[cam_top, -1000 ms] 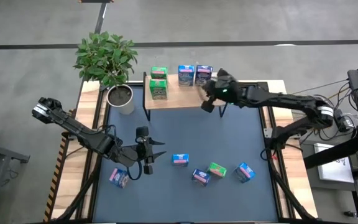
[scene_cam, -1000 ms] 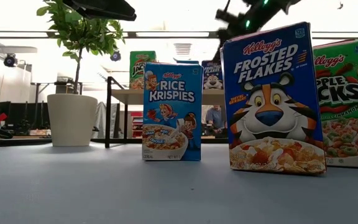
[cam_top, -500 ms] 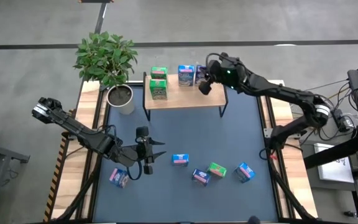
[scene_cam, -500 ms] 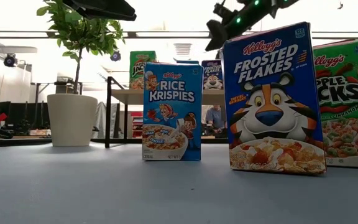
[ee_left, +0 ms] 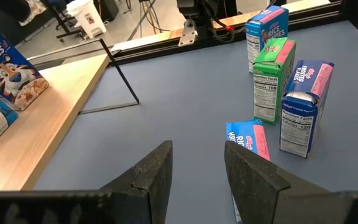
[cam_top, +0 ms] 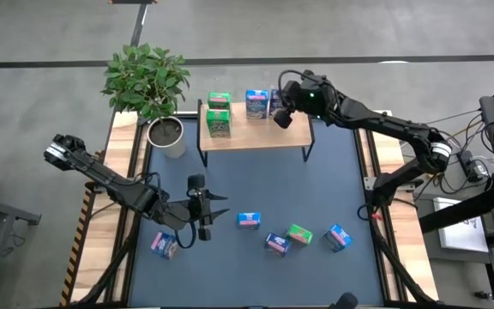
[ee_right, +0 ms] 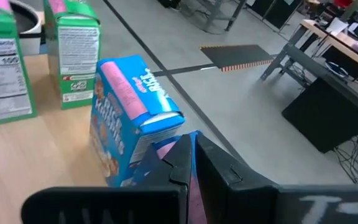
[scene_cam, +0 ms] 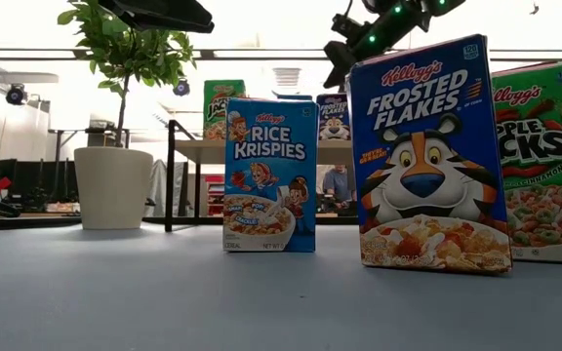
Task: Stack cereal on shelf
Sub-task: Adjust the blue cereal box on the shelf
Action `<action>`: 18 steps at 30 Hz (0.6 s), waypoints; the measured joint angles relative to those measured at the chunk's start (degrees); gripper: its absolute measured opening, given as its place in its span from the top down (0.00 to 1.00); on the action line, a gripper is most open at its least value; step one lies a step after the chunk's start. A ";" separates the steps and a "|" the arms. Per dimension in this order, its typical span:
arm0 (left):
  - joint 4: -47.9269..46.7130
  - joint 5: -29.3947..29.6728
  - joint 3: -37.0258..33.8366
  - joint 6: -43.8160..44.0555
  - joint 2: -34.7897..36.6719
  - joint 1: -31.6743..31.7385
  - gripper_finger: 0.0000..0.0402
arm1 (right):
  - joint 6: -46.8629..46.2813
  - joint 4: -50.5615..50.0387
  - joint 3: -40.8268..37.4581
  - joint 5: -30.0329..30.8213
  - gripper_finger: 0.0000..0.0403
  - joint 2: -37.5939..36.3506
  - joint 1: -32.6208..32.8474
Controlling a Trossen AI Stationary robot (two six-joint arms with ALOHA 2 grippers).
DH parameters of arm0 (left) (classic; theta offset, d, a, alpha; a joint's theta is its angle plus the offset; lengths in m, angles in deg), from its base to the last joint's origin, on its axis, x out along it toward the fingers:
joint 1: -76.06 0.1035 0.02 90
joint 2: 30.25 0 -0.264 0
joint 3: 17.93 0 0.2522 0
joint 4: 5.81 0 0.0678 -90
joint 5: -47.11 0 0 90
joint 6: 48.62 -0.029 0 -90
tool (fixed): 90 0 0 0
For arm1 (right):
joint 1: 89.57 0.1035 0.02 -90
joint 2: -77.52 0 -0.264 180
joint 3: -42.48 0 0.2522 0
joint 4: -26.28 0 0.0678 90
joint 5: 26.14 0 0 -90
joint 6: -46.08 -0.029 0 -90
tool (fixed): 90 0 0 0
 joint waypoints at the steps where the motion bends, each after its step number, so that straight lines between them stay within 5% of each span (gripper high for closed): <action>1: 0.00 0.00 0.00 0.00 0.00 -0.02 0.68 | 0.06 -0.33 0.00 -0.02 0.97 -0.01 0.01; 18: 0.02 0.00 0.00 0.13 0.00 -0.02 0.68 | 2.49 -5.65 0.00 1.55 0.97 -0.11 0.01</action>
